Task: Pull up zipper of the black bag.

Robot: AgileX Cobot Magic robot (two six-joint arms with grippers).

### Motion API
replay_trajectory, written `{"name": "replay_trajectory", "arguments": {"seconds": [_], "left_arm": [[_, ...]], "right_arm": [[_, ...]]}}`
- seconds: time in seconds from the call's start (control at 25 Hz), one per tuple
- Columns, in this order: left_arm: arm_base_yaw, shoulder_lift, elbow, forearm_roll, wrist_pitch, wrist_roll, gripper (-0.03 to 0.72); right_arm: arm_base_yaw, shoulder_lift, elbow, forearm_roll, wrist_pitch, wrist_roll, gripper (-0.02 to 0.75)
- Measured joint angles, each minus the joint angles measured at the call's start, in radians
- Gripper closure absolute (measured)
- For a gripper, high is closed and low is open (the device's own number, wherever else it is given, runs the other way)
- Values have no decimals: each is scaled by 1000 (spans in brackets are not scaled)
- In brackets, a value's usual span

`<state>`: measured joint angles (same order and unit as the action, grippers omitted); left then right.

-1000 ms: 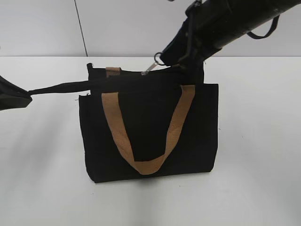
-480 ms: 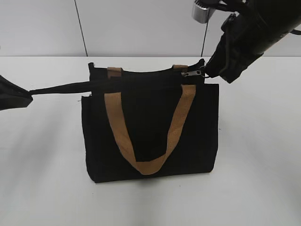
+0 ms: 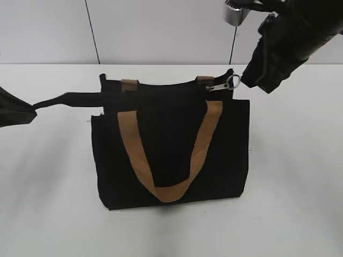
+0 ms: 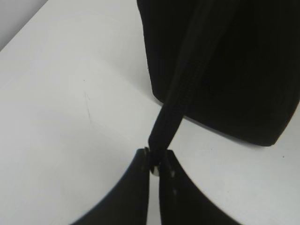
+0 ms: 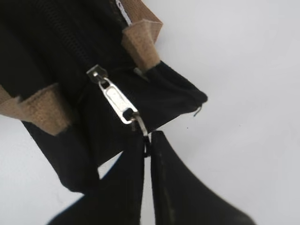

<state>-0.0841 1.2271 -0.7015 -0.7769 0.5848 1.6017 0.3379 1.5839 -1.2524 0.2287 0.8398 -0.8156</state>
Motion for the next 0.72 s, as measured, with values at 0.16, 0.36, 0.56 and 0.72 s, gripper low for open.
{"name": "replay_trajectory", "arguments": {"seconds": [0.16, 0.36, 0.56, 0.72], "left_arm": [[2, -17, 0, -10, -26, -96, 436], [3, -64, 0, -18, -122, -365, 182], [71, -94, -28, 0, -139, -735, 215], [176, -94, -92, 94, -2, -948, 263]], "right_arm": [[-9, -44, 0, -22, 5, 59, 440], [-21, -83, 0, -63, 5, 240, 301], [-175, -97, -1, -88, 31, 523, 288], [-316, -121, 0, -96, 84, 537, 286]]}}
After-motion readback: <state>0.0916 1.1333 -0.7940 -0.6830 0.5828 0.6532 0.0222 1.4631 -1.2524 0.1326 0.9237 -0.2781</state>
